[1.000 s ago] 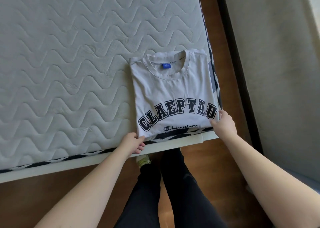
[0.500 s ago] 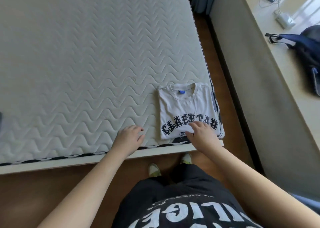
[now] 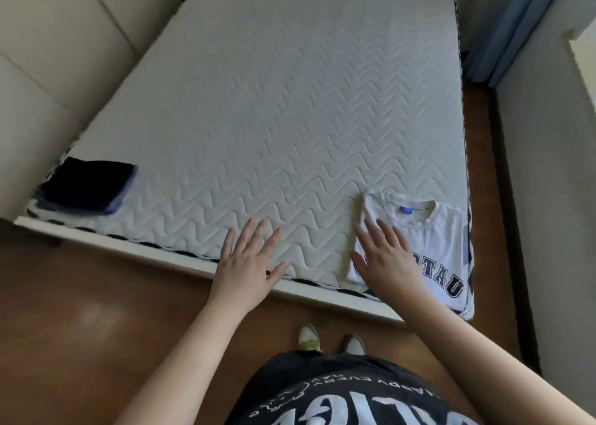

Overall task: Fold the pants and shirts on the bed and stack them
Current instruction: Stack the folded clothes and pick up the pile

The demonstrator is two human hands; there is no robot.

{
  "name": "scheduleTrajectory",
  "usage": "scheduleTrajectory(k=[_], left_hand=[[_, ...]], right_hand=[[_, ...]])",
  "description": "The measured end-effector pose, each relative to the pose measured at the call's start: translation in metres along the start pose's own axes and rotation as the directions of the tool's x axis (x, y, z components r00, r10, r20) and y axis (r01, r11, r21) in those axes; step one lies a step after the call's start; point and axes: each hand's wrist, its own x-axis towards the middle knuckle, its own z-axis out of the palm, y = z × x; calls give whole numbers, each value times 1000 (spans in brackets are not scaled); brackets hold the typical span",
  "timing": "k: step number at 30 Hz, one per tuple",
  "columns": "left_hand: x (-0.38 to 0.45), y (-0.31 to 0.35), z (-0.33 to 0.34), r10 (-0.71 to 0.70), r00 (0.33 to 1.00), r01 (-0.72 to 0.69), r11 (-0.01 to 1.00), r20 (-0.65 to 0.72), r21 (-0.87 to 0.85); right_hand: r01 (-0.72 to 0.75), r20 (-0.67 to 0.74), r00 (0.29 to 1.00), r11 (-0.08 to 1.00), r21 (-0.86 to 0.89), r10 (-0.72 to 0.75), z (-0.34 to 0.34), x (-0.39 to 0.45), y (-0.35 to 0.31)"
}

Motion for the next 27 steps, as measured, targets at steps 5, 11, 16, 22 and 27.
scheduleTrajectory(k=[5, 11, 16, 22, 27], left_hand=[[-42, -35, -9, -150, 989, 150, 989, -13, 3], [-110, -118, 0, -346, 937, 344, 938, -54, -37], [-183, -210, 22, -483, 876, 482, 875, -6, -55], [-252, -311, 25, -571, 821, 571, 819, 6, -51], [-272, -380, 25, -631, 776, 630, 775, -2, -48]], right_hand=[[188, 32, 982, 982, -11, -187, 0, 23, -63], [394, 82, 918, 917, -70, -388, 12, 42, -177], [505, 137, 860, 857, -102, -491, 39, 57, -308], [636, 179, 767, 767, -86, -616, 63, 64, -463], [672, 182, 738, 730, -120, -650, 68, 83, -535]])
